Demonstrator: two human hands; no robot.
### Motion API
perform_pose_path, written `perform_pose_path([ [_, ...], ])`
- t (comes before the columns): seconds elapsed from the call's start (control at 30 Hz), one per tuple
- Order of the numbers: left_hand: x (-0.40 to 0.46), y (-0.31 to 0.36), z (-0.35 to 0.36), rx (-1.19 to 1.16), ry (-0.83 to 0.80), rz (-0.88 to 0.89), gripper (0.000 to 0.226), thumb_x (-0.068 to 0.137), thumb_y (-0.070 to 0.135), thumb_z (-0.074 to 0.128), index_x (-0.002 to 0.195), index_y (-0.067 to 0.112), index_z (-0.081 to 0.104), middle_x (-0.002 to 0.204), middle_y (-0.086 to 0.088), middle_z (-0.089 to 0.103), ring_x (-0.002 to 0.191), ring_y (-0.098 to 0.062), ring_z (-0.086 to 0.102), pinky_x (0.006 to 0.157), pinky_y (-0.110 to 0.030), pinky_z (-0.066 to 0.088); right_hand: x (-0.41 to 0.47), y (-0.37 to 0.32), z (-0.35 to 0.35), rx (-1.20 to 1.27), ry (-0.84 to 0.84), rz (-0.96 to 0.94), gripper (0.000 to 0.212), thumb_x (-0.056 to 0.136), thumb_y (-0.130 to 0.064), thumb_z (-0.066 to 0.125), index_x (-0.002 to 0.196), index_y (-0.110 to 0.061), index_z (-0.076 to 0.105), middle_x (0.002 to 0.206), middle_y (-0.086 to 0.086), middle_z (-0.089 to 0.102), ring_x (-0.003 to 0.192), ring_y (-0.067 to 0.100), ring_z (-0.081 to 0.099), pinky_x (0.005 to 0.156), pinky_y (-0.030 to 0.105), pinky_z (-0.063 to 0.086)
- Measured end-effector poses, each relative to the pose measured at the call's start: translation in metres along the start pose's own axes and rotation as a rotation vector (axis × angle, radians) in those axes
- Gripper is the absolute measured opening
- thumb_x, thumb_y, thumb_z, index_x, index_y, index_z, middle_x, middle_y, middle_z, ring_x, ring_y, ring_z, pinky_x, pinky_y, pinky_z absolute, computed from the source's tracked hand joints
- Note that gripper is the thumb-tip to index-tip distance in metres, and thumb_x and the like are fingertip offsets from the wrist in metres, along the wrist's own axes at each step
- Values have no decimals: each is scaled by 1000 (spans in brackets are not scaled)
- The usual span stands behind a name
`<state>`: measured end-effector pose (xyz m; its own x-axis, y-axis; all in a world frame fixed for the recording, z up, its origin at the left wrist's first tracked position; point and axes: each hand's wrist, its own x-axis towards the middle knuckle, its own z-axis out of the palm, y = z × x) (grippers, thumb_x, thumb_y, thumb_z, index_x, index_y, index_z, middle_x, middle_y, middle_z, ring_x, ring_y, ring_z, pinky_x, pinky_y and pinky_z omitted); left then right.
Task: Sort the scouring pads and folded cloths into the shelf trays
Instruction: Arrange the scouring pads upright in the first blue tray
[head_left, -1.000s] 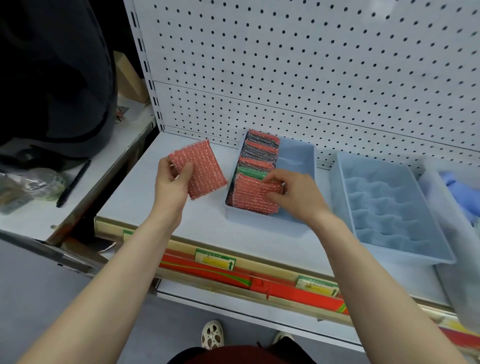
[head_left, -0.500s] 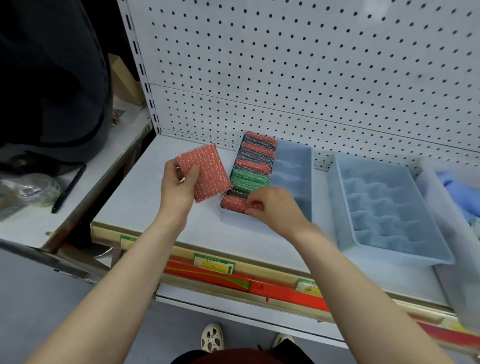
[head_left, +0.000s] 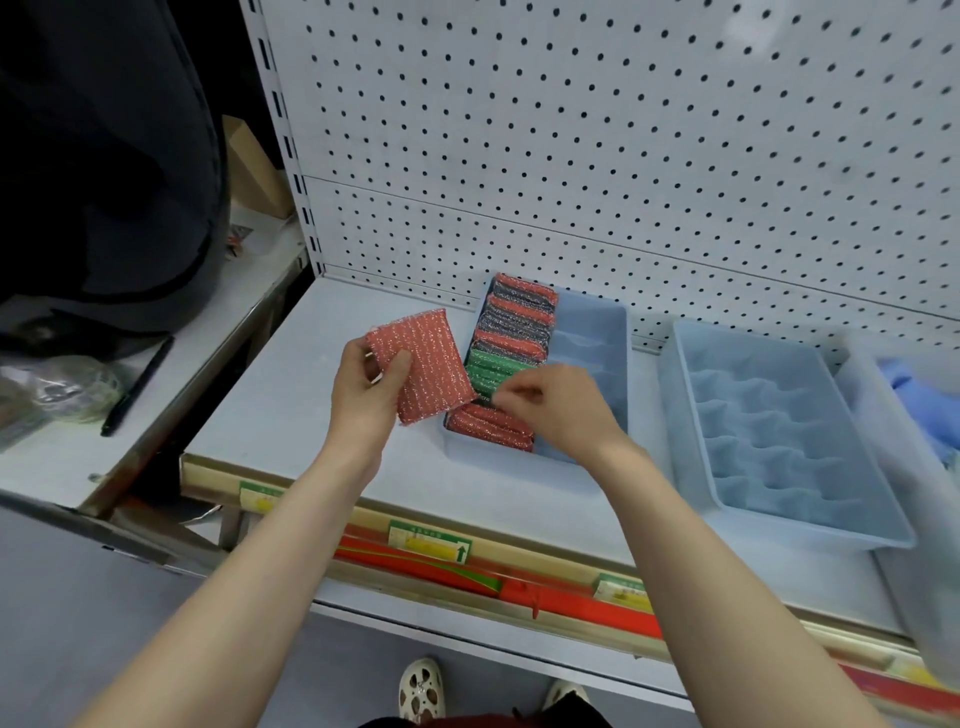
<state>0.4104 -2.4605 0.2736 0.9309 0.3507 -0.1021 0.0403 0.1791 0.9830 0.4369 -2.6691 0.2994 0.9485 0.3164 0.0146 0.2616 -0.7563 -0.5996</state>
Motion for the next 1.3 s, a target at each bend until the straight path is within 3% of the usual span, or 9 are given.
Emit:
perform_pose_path([
  [0.13, -1, -3, 25, 14, -85, -18, 19, 95, 21, 61, 111, 27, 53, 116, -7, 64, 106, -22, 64, 85, -40, 57, 3, -2, -8, 477, 53, 109, 23, 91, -46, 64, 105, -30, 72, 94, -15, 72, 88, 0, 66, 80, 25, 56],
  [0.23, -2, -5, 50, 64, -116, 0, 17, 95, 19, 61, 108, 28, 54, 108, -2, 65, 98, -19, 65, 76, -34, 57, 5, 7, 0, 433, 51, 126, 16, 90, -33, 70, 100, -21, 71, 89, -9, 72, 81, 3, 67, 77, 25, 55],
  [0.33, 5, -10, 69, 216, -161, 68, 23, 95, 16, 60, 116, 25, 55, 112, 3, 65, 104, -17, 63, 87, -38, 55, 5, 31, -8, 492, 216, 205, 10, 90, -26, 70, 88, -35, 67, 75, -19, 69, 70, -5, 64, 69, 20, 51],
  [0.43, 24, -12, 92, 459, -261, 213, 36, 93, 13, 61, 125, 28, 53, 119, 9, 62, 106, -2, 59, 95, -27, 50, 8, 68, -36, 421, 409, 312, 1, 89, -28, 68, 90, -28, 68, 78, -12, 70, 74, 7, 66, 73, 33, 55],
  [0.63, 91, -20, 145, 1279, -558, 510, 60, 96, 35, 54, 150, 20, 33, 158, -6, 27, 145, -31, 21, 119, -45, 20, 35, 113, -82, 268, 541, 359, 8, 87, -16, 65, 95, -20, 66, 84, -12, 70, 77, 2, 65, 73, 41, 57],
  [0.73, 108, -31, 147, 1426, -591, 484, 62, 97, 48, 43, 153, 25, 28, 161, -5, 22, 147, -32, 17, 120, -46, 16, 59, 117, -87, 151, 522, 274, 15, 87, -13, 65, 96, -24, 68, 85, -13, 70, 79, 1, 63, 79, 30, 51],
  [0.97, 90, -41, 126, 1433, -478, 547, 63, 92, 54, 39, 148, 27, 39, 151, -7, 42, 139, -32, 35, 115, -43, 27, 117, 122, -57, -384, 256, 126, 21, 92, -16, 61, 110, -18, 73, 104, 4, 69, 107, 27, 53, 78, 36, 46],
  [1.1, 92, -42, 124, 1472, -442, 537, 62, 94, 57, 36, 150, 32, 32, 153, 0, 38, 141, -27, 29, 113, -40, 24, 133, 125, -45, -520, 115, 178, 30, 94, -15, 54, 119, -23, 69, 114, -1, 63, 113, 22, 47, 80, 33, 47],
  [1.3, 98, -44, 128, 1479, -429, 513, 61, 94, 56, 37, 150, 33, 31, 153, -2, 37, 141, -28, 28, 113, -42, 23, 136, 123, -33, -511, 175, 122, 33, 91, -3, 53, 119, -13, 68, 115, 7, 61, 106, 28, 52, 69, 32, 38],
])
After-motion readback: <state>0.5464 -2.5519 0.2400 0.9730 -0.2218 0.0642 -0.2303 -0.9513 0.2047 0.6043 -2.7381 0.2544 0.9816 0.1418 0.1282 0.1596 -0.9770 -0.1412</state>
